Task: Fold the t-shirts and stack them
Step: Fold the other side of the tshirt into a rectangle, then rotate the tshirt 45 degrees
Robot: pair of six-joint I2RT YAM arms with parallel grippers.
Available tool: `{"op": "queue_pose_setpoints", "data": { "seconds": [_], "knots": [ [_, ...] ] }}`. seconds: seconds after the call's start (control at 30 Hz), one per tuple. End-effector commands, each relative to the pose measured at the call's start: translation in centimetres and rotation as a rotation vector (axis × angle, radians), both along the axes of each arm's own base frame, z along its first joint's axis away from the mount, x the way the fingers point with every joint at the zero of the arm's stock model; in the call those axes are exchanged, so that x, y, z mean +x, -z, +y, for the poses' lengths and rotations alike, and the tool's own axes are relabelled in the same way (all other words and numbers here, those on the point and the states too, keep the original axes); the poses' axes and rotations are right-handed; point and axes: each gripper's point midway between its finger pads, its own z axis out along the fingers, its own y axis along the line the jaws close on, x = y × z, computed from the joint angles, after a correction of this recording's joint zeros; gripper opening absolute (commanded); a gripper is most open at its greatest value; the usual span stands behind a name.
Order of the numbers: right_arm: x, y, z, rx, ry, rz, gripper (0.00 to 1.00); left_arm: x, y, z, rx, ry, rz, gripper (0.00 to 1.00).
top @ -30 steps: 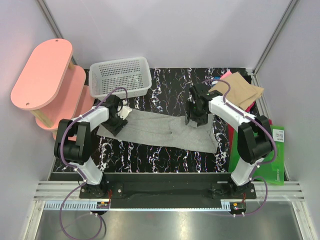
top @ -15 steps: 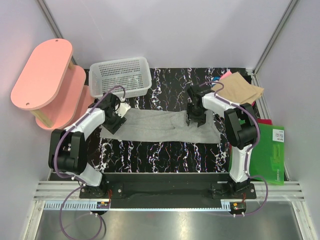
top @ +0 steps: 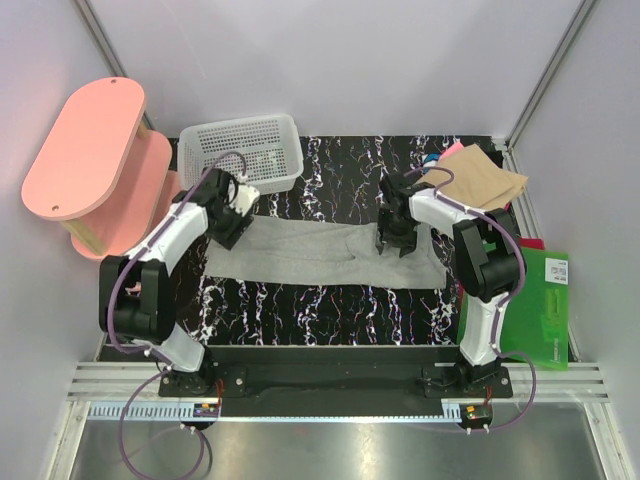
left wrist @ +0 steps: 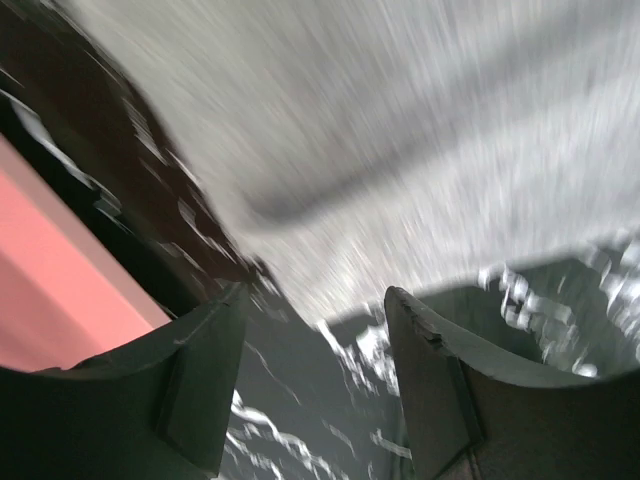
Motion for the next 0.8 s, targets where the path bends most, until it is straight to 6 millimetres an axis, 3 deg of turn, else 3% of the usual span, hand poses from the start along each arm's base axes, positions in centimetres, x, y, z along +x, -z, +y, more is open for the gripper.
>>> {"op": "queue_pose_setpoints", "data": {
  "seconds": [0.0, 0.1, 0.2, 0.33, 0.43, 0.6, 0.77],
  "knots": [
    [-0.8, -1.9, -0.8, -0.014, 0.026, -0.04, 0.63, 4.3, -2.7, -3.1, -0.115, 0.005, -0.088, 0.61],
    [-0.6, -2.9, -0.9, -0.009, 0.027, -0.069, 0.64, 5.1, -1.5, -4.1, -0.122, 0.021, -0.059, 0.61],
    [-0.4, -3.0, -0.7, -0.006, 0.023, -0.066, 0.64, 4.9, 1.2, -3.9, -0.106, 0.009, 0.008, 0.6],
    [-0.2, -2.7, -0.6, -0.007, 0.022, -0.058, 0.64, 3.3, 4.7, -3.1, -0.059, 0.004, 0.091, 0.59],
    [-0.3, -2.3, -0.8, -0.012, 0.027, -0.047, 0.63, 2.7, 6.0, -2.1, -0.012, 0.006, 0.092, 0.59],
    [-0.4, -1.2, -1.2, -0.045, 0.02, -0.025, 0.64, 1.3, 6.4, -1.0, 0.033, 0.008, 0.102, 0.58],
    [1.0, 0.7, -1.0, -0.049, 0.001, 0.012, 0.64, -3.2, 6.5, 0.0, 0.057, 0.021, 0.147, 0.57]
  ]
}}
